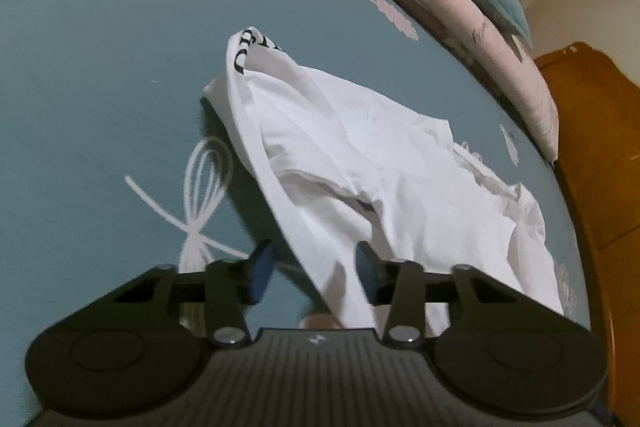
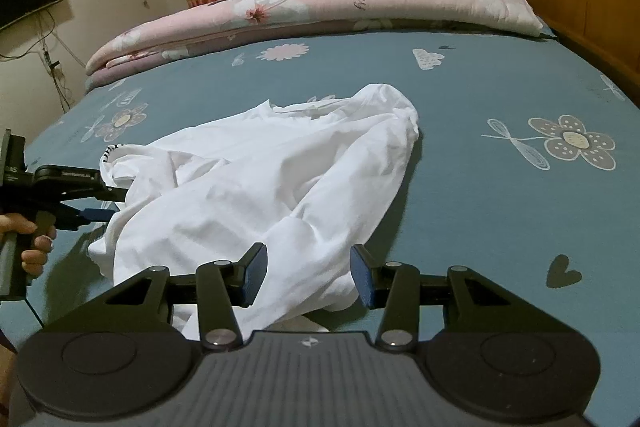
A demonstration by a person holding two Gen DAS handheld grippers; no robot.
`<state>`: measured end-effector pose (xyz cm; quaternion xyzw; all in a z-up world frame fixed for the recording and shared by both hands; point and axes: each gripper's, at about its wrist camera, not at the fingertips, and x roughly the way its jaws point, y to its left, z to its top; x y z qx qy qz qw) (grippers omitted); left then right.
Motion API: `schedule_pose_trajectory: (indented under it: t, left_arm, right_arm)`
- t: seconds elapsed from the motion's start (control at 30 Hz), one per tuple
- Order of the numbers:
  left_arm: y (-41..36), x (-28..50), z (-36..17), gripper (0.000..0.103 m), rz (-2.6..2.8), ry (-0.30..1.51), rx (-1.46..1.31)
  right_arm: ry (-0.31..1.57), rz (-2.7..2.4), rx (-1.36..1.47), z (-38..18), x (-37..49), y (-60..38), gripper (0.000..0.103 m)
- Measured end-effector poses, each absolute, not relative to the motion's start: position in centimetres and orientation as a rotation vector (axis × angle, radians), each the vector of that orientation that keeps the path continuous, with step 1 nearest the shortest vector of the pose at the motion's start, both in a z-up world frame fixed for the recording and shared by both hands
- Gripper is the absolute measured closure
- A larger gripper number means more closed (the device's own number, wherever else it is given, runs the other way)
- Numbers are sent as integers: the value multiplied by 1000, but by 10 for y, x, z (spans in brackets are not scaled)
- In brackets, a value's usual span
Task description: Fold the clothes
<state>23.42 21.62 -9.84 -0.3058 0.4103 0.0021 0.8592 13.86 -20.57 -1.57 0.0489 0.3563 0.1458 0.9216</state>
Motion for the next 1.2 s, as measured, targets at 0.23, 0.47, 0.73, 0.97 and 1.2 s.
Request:
schedule_pose_trajectory:
  t: [0.23, 0.47, 0.73, 0.97, 1.2]
  left_arm:
    - [201, 234, -105, 67, -5, 827, -670]
    - [190, 233, -105, 98, 78, 822, -614]
    - [199, 227, -85, 103, 55, 825, -565]
    - [229, 220, -53, 103, 78, 787, -531]
    - [238, 208, -87, 68, 41, 838, -759]
  right_arm:
    - [739, 312, 110, -20, 143, -205, 52]
    - [741, 339, 111, -24, 146, -198, 52]
    - [742, 311, 103, -23, 142, -201, 52]
    - [731, 292, 116, -22, 142, -210, 52]
    - [740, 303, 127, -27, 143, -206, 52]
